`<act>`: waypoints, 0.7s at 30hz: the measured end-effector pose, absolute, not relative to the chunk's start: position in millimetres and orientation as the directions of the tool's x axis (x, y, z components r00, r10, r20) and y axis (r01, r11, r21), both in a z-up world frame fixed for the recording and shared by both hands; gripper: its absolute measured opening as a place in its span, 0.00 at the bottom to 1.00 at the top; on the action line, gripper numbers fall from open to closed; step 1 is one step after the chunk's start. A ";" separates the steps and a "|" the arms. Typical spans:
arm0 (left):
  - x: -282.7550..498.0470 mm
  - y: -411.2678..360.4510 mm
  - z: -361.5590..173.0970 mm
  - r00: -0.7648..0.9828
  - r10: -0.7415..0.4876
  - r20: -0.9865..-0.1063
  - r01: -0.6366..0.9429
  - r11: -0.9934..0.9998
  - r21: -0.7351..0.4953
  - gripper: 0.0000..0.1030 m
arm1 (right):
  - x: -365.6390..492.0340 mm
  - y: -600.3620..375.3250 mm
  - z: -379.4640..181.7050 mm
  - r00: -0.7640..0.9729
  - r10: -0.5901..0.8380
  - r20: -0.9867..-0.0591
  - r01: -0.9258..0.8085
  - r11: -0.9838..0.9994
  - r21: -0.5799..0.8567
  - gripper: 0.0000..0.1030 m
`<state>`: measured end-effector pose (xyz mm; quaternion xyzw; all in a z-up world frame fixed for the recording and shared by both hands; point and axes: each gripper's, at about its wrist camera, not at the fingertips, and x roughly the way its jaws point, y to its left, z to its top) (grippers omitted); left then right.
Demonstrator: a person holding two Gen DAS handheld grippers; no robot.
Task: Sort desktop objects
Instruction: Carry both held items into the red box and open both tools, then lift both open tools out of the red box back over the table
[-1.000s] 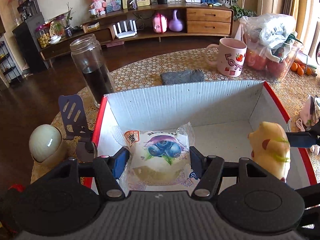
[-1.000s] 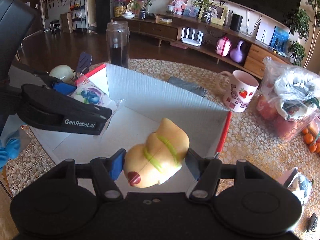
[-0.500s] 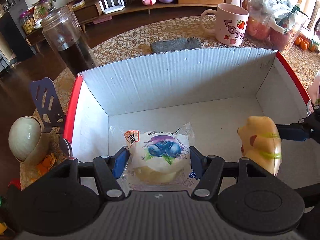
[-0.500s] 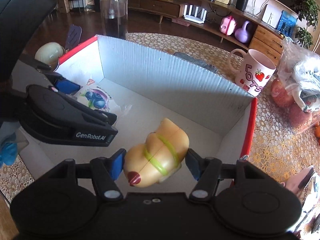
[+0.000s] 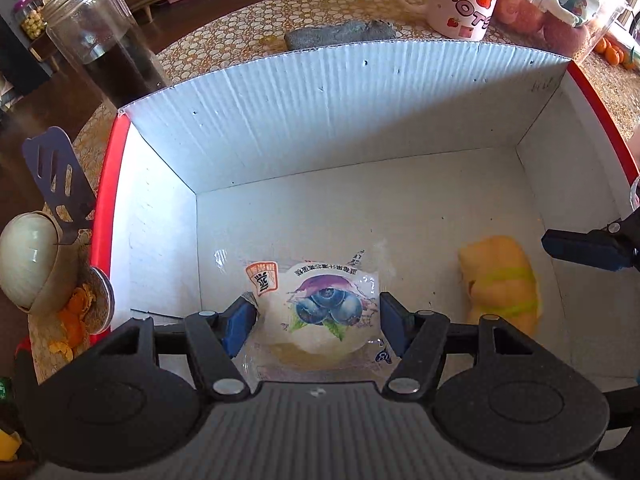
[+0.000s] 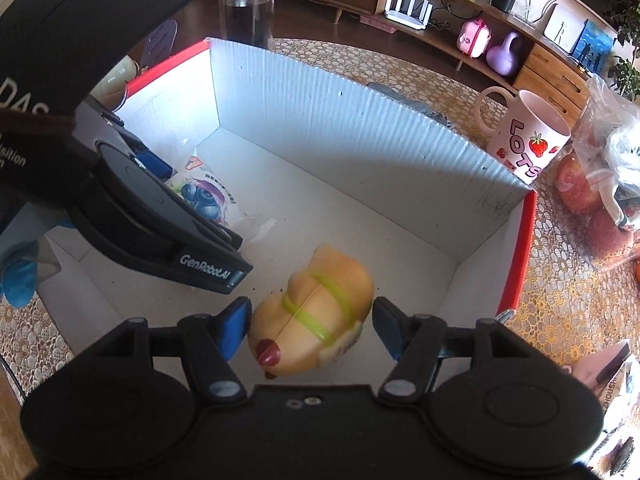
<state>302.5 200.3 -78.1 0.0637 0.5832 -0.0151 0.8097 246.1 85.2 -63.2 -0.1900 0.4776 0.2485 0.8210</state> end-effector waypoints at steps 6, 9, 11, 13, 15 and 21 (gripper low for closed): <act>300.3 204.3 -71.8 0.339 0.056 -0.939 0.064 0.995 0.082 0.67 | 244.5 82.5 -59.3 0.426 0.244 -0.871 -0.598 0.799 -0.068 0.74; 295.7 206.7 -64.4 0.371 0.043 -0.928 0.046 0.997 0.064 0.76 | 241.5 78.3 -53.9 0.434 0.256 -0.863 -0.601 0.796 -0.066 0.75; 292.8 206.6 -59.5 0.390 0.031 -0.920 0.038 0.998 0.050 0.79 | 239.5 73.8 -47.4 0.442 0.268 -0.856 -0.601 0.797 -0.060 0.76; 289.7 205.6 -53.2 0.410 0.028 -0.912 0.024 0.999 0.041 0.80 | 237.3 69.5 -40.8 0.451 0.280 -0.848 -0.597 0.801 -0.053 0.76; 284.1 204.6 -45.9 0.432 0.015 -0.902 0.018 1.000 0.026 0.80 | 234.4 62.7 -32.1 0.458 0.299 -0.837 -0.593 0.804 -0.038 0.78; 264.2 196.3 -27.7 0.480 -0.012 -0.877 -0.013 1.000 -0.020 0.82 | 219.5 44.3 -8.5 0.477 0.350 -0.806 -0.607 0.795 -0.013 0.78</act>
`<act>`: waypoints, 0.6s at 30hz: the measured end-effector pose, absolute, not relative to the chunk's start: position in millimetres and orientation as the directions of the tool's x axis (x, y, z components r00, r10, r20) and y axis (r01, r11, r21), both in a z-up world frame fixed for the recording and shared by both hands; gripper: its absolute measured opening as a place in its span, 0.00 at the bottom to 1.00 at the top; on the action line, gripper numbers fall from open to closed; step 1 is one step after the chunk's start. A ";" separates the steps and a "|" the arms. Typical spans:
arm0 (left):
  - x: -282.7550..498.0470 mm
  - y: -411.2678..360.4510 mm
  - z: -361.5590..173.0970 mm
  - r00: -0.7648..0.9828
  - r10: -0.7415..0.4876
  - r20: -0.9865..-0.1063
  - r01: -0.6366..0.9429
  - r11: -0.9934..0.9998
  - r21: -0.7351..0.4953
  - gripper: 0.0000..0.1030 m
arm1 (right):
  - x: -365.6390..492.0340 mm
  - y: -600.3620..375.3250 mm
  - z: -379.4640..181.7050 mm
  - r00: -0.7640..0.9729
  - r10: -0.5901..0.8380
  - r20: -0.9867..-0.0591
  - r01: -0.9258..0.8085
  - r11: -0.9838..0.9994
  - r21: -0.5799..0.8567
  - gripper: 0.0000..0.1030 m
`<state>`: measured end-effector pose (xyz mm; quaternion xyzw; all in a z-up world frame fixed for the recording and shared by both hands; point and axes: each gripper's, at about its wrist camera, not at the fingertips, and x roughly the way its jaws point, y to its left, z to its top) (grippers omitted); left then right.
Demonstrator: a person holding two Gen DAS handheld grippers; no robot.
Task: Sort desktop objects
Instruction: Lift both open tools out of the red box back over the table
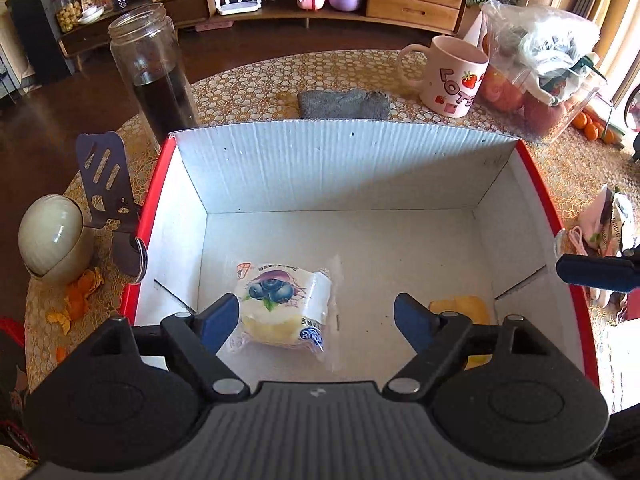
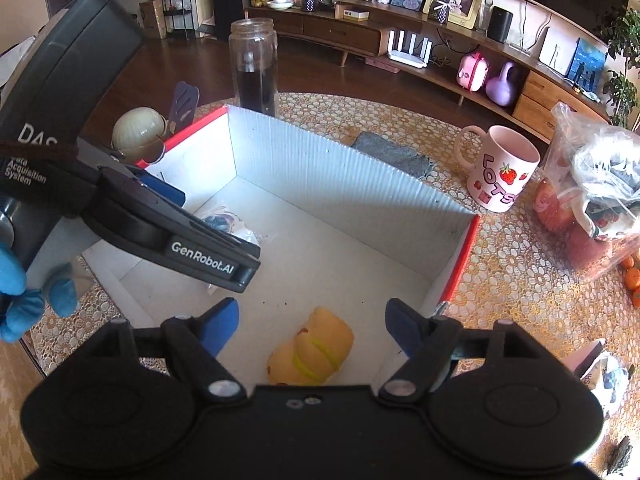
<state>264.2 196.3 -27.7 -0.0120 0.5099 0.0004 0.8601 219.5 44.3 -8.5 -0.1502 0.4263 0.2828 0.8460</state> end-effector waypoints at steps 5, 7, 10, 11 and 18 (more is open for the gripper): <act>244.1 187.0 -19.7 0.521 -0.022 -0.853 -0.034 0.998 -0.046 0.82 | 203.1 26.9 3.8 0.491 0.370 -0.789 -0.618 0.786 -0.015 0.78; 234.8 185.7 -16.8 0.537 -0.041 -0.843 -0.046 0.996 -0.078 0.82 | 197.5 20.7 8.5 0.499 0.370 -0.784 -0.615 0.788 -0.020 0.78; 223.2 180.6 -11.8 0.554 -0.023 -0.832 -0.069 0.995 -0.073 0.82 | 188.0 5.4 14.7 0.509 0.377 -0.774 -0.608 0.794 -0.013 0.78; 219.6 178.6 -10.3 0.561 -0.017 -0.827 -0.071 0.995 -0.069 0.82 | 185.5 0.8 16.6 0.514 0.378 -0.770 -0.603 0.797 -0.011 0.78; 192.9 160.3 -1.0 0.625 0.018 -0.781 -0.067 0.997 -0.031 0.82 | 166.7 -37.3 28.5 0.541 0.389 -0.746 -0.568 0.823 0.018 0.78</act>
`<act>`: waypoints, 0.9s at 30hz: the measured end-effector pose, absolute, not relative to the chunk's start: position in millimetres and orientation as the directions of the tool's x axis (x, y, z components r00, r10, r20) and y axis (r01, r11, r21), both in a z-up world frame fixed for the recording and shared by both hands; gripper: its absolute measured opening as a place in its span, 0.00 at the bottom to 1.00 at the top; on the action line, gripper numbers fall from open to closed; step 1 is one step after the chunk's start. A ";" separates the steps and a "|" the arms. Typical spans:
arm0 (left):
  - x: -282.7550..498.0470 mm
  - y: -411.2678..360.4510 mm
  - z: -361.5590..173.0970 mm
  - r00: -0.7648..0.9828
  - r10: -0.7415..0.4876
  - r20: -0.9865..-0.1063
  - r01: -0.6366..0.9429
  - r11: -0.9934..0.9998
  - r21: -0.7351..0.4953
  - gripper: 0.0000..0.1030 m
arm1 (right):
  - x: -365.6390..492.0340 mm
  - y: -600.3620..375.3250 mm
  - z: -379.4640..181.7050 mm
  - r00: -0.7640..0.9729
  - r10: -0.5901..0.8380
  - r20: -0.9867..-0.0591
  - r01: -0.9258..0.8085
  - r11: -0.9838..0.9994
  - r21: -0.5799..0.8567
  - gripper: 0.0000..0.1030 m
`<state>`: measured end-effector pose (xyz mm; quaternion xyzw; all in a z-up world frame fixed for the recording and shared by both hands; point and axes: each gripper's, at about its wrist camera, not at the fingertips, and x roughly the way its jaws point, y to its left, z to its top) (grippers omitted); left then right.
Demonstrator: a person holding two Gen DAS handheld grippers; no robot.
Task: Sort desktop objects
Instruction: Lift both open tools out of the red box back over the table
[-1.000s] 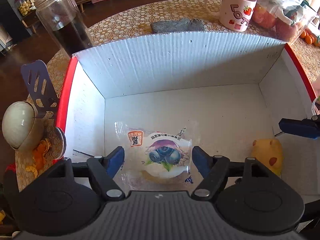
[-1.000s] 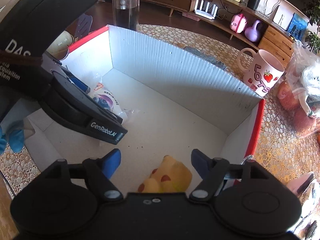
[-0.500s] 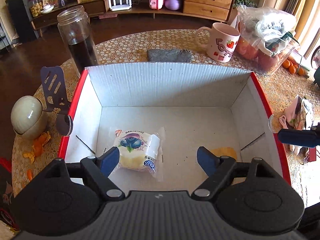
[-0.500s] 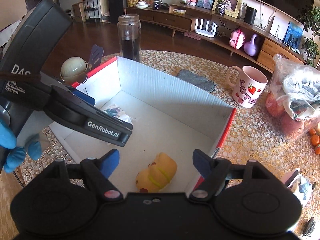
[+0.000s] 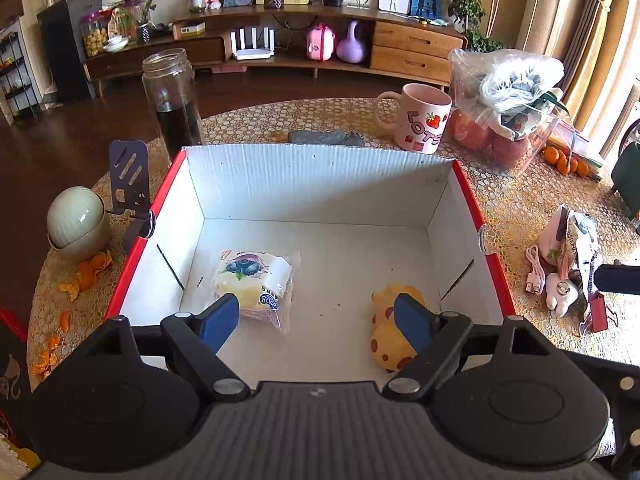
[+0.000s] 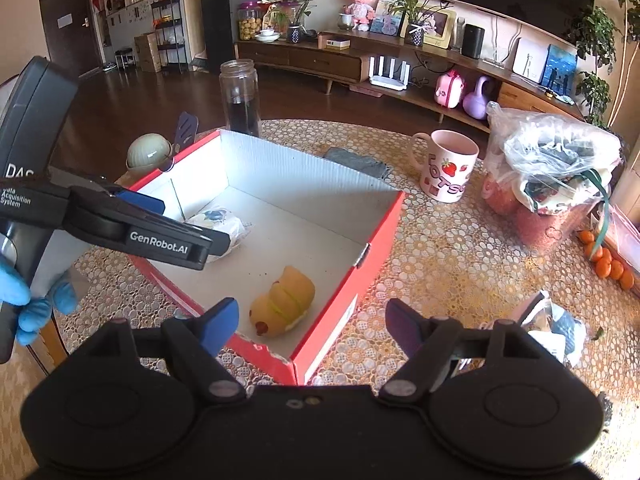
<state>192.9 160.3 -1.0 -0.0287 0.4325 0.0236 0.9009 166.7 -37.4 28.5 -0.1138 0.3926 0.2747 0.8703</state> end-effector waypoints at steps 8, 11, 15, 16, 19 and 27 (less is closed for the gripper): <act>172.6 141.6 2.1 0.641 0.015 -0.768 -0.056 0.998 -0.028 0.85 | 145.6 -74.3 34.7 0.577 0.395 -0.715 -0.531 0.847 0.040 0.79; 164.9 133.1 5.4 0.653 0.022 -0.757 -0.051 0.999 -0.015 0.87 | 136.8 -85.3 35.1 0.600 0.378 -0.705 -0.525 0.851 0.009 0.81; 155.0 123.0 10.4 0.663 0.006 -0.748 -0.034 0.999 -0.022 0.96 | 126.3 -102.0 34.0 0.618 0.367 -0.696 -0.512 0.859 -0.002 0.82; 152.0 119.9 11.7 0.668 0.004 -0.744 -0.030 0.999 -0.021 0.97 | 123.7 -106.1 33.7 0.623 0.360 -0.695 -0.504 0.864 -0.005 0.82; 144.4 109.8 14.8 0.678 -0.009 -0.735 -0.008 1.000 -0.020 0.97 | 118.0 -121.5 31.6 0.634 0.348 -0.691 -0.481 0.877 0.001 0.82; 126.7 74.2 17.4 0.697 -0.075 -0.713 0.073 0.997 -0.033 0.99 | 104.8 -168.8 19.5 0.661 0.295 -0.690 -0.410 0.912 -0.002 0.83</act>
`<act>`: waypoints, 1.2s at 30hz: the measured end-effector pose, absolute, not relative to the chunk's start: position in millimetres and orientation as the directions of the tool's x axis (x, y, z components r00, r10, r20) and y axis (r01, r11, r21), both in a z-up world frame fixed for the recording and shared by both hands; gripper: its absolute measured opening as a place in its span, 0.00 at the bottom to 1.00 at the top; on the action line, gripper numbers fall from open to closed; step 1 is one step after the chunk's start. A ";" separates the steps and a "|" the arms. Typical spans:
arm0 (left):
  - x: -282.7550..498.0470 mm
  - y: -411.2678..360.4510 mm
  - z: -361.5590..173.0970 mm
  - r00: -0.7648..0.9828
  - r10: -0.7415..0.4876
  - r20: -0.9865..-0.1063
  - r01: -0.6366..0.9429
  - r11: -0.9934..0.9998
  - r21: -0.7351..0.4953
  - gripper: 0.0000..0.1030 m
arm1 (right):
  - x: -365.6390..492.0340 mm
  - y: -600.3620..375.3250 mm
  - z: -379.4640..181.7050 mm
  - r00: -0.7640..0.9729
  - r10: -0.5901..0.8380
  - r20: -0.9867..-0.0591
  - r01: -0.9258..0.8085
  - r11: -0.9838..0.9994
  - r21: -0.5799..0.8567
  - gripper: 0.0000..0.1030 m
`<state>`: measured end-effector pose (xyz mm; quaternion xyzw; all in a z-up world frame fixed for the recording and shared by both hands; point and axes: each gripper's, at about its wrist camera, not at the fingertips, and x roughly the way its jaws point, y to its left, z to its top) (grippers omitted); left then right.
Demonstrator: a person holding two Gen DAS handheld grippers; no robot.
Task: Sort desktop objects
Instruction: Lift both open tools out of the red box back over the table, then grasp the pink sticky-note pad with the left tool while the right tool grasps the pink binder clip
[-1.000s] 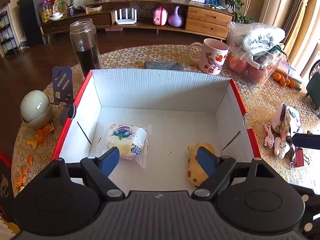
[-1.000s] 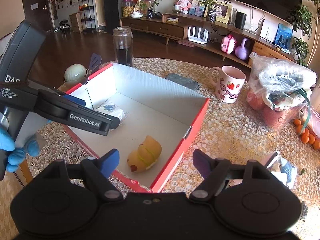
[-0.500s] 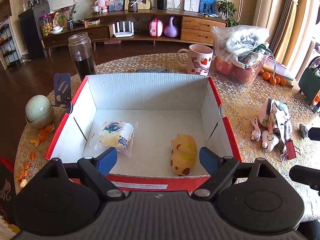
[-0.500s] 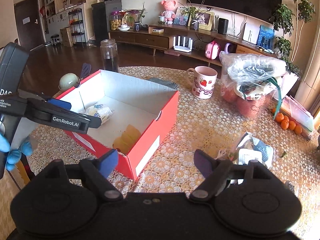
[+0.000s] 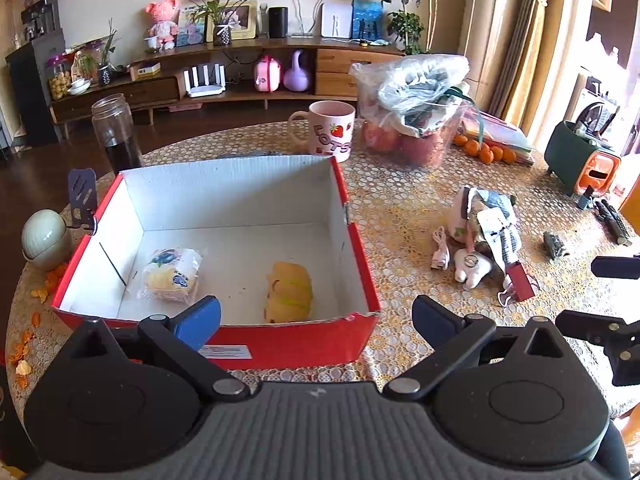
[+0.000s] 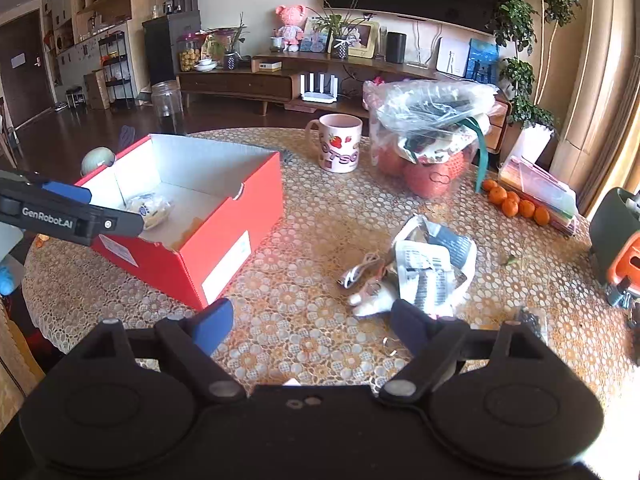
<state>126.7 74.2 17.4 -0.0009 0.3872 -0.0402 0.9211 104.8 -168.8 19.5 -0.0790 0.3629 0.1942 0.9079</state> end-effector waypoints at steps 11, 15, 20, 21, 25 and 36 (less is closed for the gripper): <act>110.4 1.9 -22.0 0.654 -0.207 -0.728 0.237 0.969 -0.062 1.00 | 109.9 -221.0 -8.0 0.684 0.226 -0.693 -0.326 0.945 -0.013 0.83; 103.6 -28.6 -41.2 0.644 -0.236 -0.728 0.299 0.953 -0.043 1.00 | 116.6 -233.8 -22.3 0.682 0.211 -0.700 -0.303 0.953 -0.007 0.83; 101.1 -56.6 -66.1 0.621 -0.250 -0.743 0.338 0.941 -0.035 1.00 | 130.2 -241.2 -41.7 0.675 0.198 -0.710 -0.290 0.957 -0.009 0.83; 101.3 -62.6 -72.6 0.616 -0.244 -0.749 0.341 0.940 -0.026 1.00 | 132.6 -241.6 -45.0 0.675 0.198 -0.711 -0.289 0.957 -0.008 0.83; 104.3 -73.7 -90.2 0.604 -0.236 -0.761 0.344 0.939 -0.018 1.00 | 143.1 -241.6 -59.3 0.664 0.192 -0.723 -0.288 0.958 -0.010 0.82; 108.4 -90.0 -116.6 0.595 -0.210 -0.776 0.357 0.934 0.021 1.00 | 171.2 -245.7 -89.3 0.647 0.193 -0.738 -0.269 0.963 0.016 0.78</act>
